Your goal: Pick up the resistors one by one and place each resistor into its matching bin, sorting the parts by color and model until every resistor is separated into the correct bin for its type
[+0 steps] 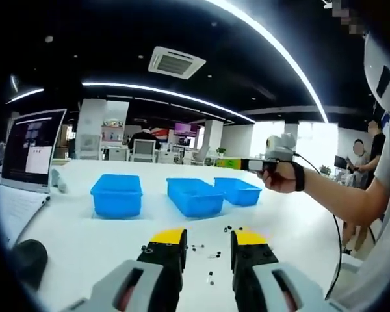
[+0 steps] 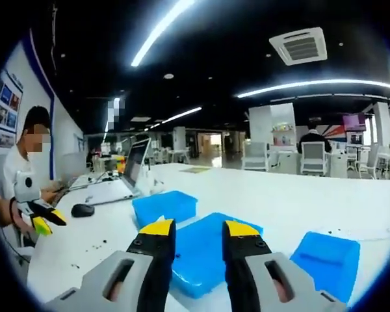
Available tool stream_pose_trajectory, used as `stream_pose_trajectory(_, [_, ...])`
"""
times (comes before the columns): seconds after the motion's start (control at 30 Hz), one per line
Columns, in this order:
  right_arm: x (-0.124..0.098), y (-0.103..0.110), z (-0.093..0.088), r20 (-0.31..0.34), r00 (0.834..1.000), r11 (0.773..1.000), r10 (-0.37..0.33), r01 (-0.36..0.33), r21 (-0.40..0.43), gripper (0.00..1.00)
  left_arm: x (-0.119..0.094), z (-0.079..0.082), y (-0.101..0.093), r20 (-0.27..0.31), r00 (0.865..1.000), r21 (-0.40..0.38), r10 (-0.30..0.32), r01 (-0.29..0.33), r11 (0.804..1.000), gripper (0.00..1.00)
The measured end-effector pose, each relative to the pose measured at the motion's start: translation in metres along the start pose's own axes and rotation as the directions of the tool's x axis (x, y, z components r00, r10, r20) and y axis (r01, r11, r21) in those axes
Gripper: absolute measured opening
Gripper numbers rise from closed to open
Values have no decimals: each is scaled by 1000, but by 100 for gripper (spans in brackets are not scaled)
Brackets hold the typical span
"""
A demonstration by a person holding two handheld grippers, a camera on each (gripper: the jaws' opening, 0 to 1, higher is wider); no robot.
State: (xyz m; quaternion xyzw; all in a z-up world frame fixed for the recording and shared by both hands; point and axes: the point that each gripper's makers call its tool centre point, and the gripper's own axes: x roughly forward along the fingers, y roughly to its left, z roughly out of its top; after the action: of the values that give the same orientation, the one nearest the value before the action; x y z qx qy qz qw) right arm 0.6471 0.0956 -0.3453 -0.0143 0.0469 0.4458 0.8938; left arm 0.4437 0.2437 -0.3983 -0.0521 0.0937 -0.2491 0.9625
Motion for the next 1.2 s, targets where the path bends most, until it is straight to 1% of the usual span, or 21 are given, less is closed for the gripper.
stream_pose_trajectory(0.17, [-7,0,-1,-25,999,999,26,-27,-36,31,-3,2,0,9,1000,8,11,-11,1000,29])
stream_pose_trajectory(0.23, [-9,4,-4,-56,997,997,51,-54,-52,31,-4,3,2,13,1000,8,17,-17,1000,29])
stream_pose_trajectory(0.37, [-15,21,-9,-123,985,986,119,-132,-106,30,-7,7,-1,26,1000,5,15,-15,1000,29])
stream_pose_trajectory(0.5, [-18,36,-15,-211,966,966,149,-188,-177,30,-5,3,-1,15,1000,11,11,-11,1000,29])
stream_pose_trajectory(0.57, [-20,46,-23,-287,943,951,166,-230,-208,29,-3,-1,1,9,1000,3,12,-12,1000,29])
stream_pose_trajectory(0.63, [-24,55,-35,-382,907,922,180,-291,-255,29,-2,-1,1,8,1000,-2,13,-13,1000,29])
stream_pose_trajectory(0.67, [-26,60,-42,-431,883,904,187,-326,-277,29,-1,-1,1,9,1000,-3,11,-11,1000,29])
stream_pose_trajectory(0.7, [-29,66,-51,-483,853,884,196,-366,-289,29,-1,0,1,11,1000,-4,9,-9,1000,29])
stream_pose_trajectory(0.73, [-34,74,-63,-557,804,852,207,-428,-302,29,-1,1,0,14,1000,-3,5,-5,1000,29])
stream_pose_trajectory(0.77, [-37,80,-72,-607,767,821,208,-474,-317,28,-1,2,0,17,1000,0,3,-3,1000,29])
stream_pose_trajectory(0.83, [-42,87,-89,-693,697,755,184,-552,-354,26,-3,3,0,19,1000,4,1,-1,1000,29])
stream_pose_trajectory(0.87, [-44,88,-94,-720,671,737,174,-574,-357,25,-4,2,0,19,1000,5,4,-4,1000,29])
stream_pose_trajectory(0.9, [-48,91,-105,-773,615,699,155,-621,-354,25,-5,1,2,19,1000,4,9,-9,1000,29])
stream_pose_trajectory(0.93, [-50,92,-110,-796,588,680,147,-644,-350,24,-6,0,3,17,1000,0,13,-13,1000,29])
stream_pose_trajectory(0.97, [-54,94,-117,-827,545,666,141,-670,-328,22,-6,-2,5,14,1000,-8,18,-18,1000,29])
stream_pose_trajectory(1.0, [-56,96,-122,-845,514,665,148,-684,-300,20,-6,-4,4,11,1000,-10,19,-19,1000,29])
stream_pose_trajectory(1.03, [-56,98,-125,-853,496,666,160,-692,-278,19,-6,-4,4,10,1000,-9,20,-20,1000,29])
stream_pose_trajectory(1.07, [-54,103,-129,-861,471,674,193,-701,-232,19,-6,-5,3,5,1000,1,22,-22,1000,29])
stream_pose_trajectory(1.13, [-50,105,-132,-868,447,676,215,-710,-199,19,-7,-5,1,5,1000,13,19,-19,1000,29])
stream_pose_trajectory(1.17, [-47,105,-134,-870,441,676,220,-712,-191,19,-7,-4,0,6,1000,12,15,-15,1000,29])
stream_pose_trajectory(1.2, [-45,106,-137,-874,428,676,229,-716,-174,19,-8,-4,0,8,1000,9,12,-13,1000,29])
